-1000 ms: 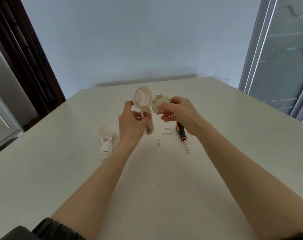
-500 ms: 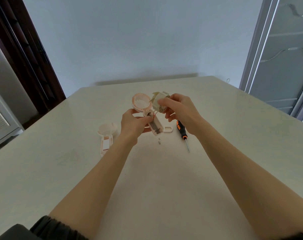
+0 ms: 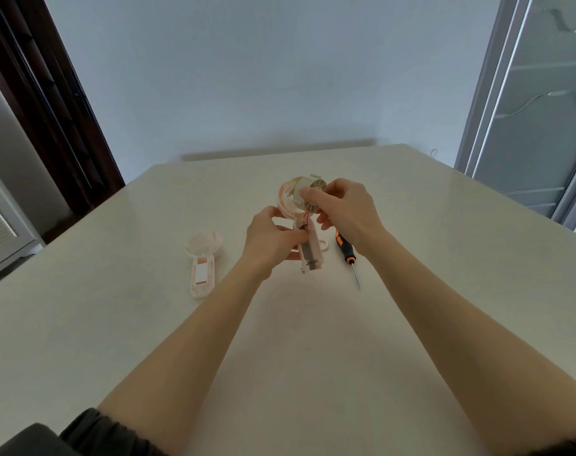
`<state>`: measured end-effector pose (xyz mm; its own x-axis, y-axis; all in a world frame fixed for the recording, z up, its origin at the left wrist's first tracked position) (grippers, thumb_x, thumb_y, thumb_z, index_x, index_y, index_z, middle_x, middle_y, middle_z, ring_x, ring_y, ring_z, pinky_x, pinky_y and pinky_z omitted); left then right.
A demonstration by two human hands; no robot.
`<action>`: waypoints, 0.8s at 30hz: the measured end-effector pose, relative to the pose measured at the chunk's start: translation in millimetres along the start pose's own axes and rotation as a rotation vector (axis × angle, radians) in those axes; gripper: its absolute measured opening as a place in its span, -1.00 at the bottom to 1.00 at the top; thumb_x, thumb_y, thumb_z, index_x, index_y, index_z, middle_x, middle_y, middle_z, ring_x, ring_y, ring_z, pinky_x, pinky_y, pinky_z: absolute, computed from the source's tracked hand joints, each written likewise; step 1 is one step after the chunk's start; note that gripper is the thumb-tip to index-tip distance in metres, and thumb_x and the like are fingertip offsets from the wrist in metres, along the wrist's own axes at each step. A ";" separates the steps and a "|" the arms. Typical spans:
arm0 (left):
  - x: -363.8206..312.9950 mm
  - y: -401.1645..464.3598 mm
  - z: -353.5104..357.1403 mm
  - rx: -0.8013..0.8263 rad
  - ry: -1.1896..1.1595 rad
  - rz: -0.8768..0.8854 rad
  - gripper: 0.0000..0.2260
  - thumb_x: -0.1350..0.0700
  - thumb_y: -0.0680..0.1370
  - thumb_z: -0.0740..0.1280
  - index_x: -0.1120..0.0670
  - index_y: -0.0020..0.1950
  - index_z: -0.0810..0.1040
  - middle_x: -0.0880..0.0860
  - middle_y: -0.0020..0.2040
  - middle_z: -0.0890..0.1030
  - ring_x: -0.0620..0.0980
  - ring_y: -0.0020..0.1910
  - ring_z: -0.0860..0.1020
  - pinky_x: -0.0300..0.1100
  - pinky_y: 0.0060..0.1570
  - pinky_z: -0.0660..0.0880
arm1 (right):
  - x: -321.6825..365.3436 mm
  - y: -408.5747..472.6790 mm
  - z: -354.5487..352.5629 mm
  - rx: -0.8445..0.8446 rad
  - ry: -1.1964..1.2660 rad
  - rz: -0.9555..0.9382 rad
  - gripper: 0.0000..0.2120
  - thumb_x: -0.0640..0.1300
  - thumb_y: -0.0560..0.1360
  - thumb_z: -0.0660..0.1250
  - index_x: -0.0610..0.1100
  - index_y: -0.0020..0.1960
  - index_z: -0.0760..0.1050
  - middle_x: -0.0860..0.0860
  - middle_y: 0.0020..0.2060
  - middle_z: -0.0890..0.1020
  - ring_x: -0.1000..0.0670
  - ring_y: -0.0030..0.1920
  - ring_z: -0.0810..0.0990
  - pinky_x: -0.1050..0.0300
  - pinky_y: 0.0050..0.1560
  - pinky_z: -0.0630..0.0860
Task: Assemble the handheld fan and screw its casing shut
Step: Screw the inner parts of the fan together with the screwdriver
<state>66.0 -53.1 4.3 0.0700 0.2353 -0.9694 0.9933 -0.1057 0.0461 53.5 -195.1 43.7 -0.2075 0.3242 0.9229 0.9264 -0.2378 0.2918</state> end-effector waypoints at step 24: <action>-4.3 -9.4 10.3 -0.016 0.065 0.075 -0.69 0.25 0.40 0.46 0.11 0.05 0.41 0.05 -0.16 0.60 0.03 -0.22 0.65 -0.01 -0.25 0.64 | 14.0 -12.2 2.1 -0.033 -0.250 -0.125 -0.68 0.04 0.48 0.33 -0.21 0.05 0.47 0.07 -0.33 0.49 0.09 -0.35 0.46 0.27 -0.34 0.40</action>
<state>55.4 -63.1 5.6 0.1500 0.2895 -0.9454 0.9863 -0.1100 0.1228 40.0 -185.8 52.5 -0.2323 0.5675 0.7900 0.8869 -0.2099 0.4116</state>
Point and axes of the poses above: each hand's wrist, its own y-axis towards the middle knuckle, its own z-axis out of the palm, x = y × z, the point moved 9 cm from there along y, towards the middle knuckle
